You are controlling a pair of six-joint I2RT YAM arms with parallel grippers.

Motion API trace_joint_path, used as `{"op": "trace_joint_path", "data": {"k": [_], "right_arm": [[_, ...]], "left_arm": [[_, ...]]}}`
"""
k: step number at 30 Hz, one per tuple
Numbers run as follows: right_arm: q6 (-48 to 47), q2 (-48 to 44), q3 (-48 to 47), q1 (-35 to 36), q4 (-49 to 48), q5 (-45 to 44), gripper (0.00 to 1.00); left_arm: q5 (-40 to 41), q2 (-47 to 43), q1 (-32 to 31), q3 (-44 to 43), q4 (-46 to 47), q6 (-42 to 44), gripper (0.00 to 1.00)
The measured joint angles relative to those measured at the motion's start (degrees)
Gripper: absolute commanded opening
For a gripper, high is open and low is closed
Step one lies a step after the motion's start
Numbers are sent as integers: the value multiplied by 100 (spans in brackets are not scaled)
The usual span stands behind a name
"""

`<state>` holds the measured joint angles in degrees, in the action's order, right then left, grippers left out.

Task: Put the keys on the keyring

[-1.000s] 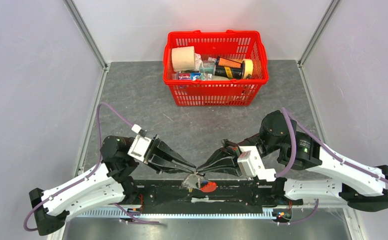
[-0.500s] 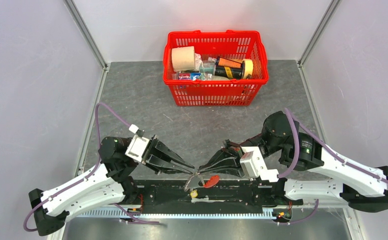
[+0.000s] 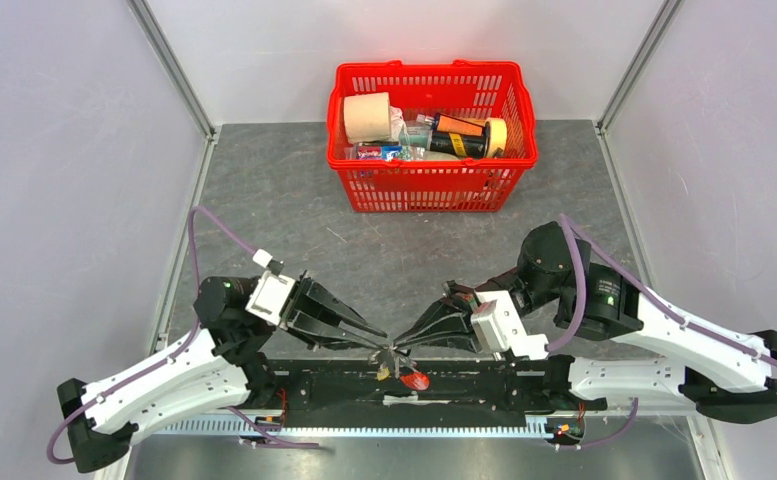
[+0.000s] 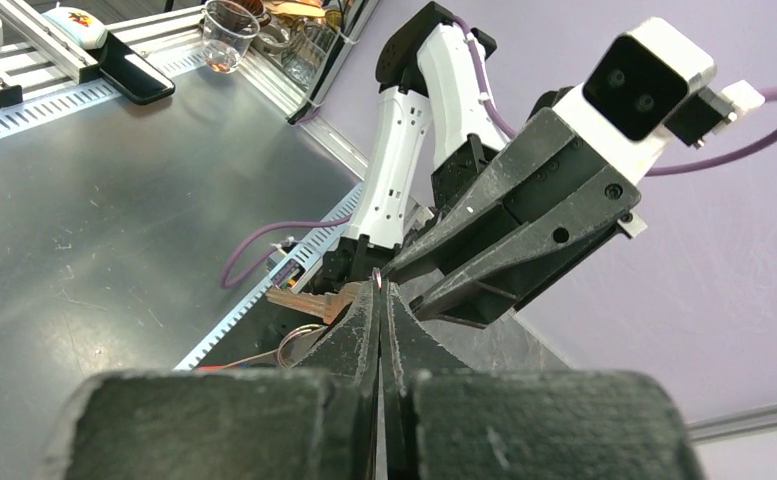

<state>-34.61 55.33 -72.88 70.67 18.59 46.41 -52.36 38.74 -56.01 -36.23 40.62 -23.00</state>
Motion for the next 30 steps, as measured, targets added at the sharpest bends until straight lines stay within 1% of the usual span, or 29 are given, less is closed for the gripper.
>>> {"op": "trace_joint_path", "data": {"k": [4, 11, 20, 30], "right_arm": [[227, 33, -13, 4, -7, -136, 0], [758, 162, -129, 9, -4, -568, 0], [1309, 264, -330, 9, 42, -1034, 0], [1451, 271, -369, 9, 234, -1204, 0]], "left_arm": [[105, -177, 0, 0, -68, -2, 27], [494, -560, 0, -35, -498, 96, 28], [789, -382, 0, -293, -1080, 199, 28], [879, -345, 0, -407, -1410, 304, 28]]}}
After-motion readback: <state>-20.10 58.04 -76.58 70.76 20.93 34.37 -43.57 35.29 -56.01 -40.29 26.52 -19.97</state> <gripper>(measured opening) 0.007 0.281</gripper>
